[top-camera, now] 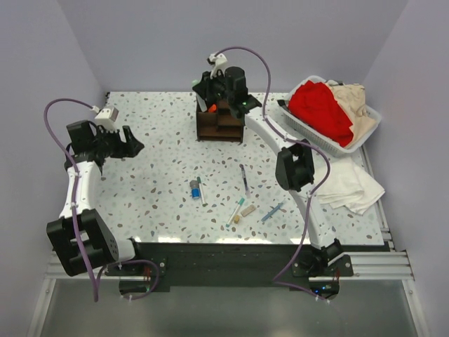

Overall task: Sort the stationery into containers
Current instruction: Place the pen in the storage box.

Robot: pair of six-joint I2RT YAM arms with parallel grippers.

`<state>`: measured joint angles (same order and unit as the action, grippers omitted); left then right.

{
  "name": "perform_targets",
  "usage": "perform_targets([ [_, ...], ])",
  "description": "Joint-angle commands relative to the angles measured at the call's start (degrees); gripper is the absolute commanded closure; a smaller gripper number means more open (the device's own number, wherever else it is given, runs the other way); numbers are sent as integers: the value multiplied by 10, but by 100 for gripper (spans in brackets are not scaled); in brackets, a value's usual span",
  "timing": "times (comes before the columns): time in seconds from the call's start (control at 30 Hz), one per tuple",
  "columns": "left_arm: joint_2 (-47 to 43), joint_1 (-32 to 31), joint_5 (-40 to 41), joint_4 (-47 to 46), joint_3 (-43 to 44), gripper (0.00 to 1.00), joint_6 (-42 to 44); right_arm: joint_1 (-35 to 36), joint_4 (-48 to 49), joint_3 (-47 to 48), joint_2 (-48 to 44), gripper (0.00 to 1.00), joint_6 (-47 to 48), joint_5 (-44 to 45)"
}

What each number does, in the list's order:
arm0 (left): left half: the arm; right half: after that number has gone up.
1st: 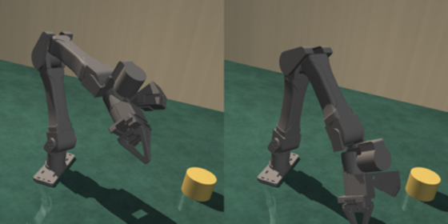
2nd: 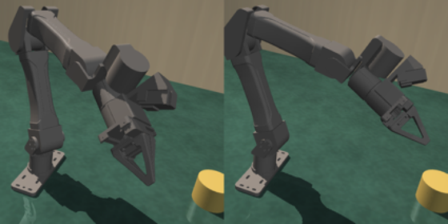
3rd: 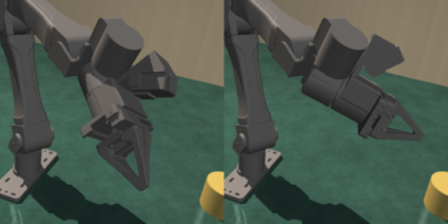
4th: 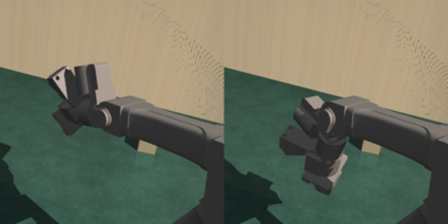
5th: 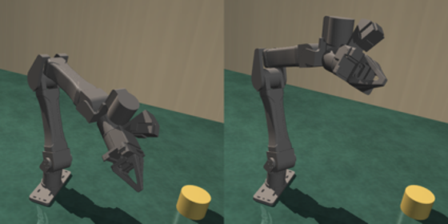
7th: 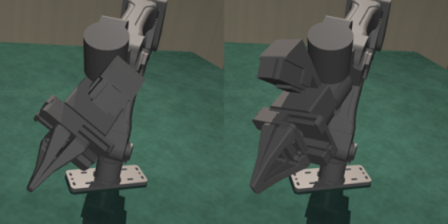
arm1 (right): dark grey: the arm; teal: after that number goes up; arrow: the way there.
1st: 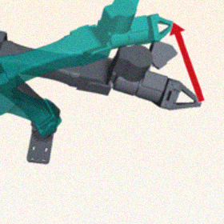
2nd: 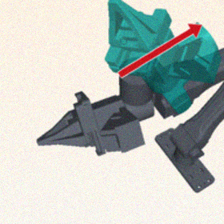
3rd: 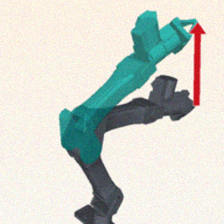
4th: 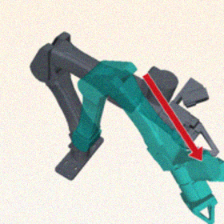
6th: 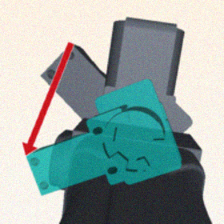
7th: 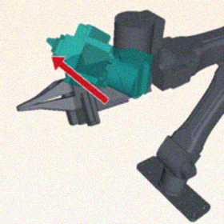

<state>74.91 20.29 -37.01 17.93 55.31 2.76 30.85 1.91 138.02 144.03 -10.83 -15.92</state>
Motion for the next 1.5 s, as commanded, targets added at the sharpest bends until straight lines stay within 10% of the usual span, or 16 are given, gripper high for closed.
perform_targets([
  [0.0, 2, -2, -5, 7, 11, 22, 12, 0, 75, 37, -9, 100, -17, 23],
  [0.4, 18, -4, -11, 20, 35, 22, 18, 2, 109, 30, 31, 100, 22, 86],
  [0.43, 17, -6, -13, 23, 37, 22, 22, 2, 113, 23, 32, 78, 22, 93],
  [0.57, 17, -10, -11, 31, 42, 22, 32, 2, 130, -15, 13, 43, 27, 93],
  [1.03, 8, -90, -53, 71, 42, 21, 179, 0, 127, -282, -242, 18, 93, 38],
  [1.27, 6, -156, -29, 85, 38, 21, 272, -1, -118, -432, -429, 2, 330, -80],
  [1.47, 24, -184, -41, 71, 38, 21, 261, -2, -407, -455, -459, 11, 402, -98],
])
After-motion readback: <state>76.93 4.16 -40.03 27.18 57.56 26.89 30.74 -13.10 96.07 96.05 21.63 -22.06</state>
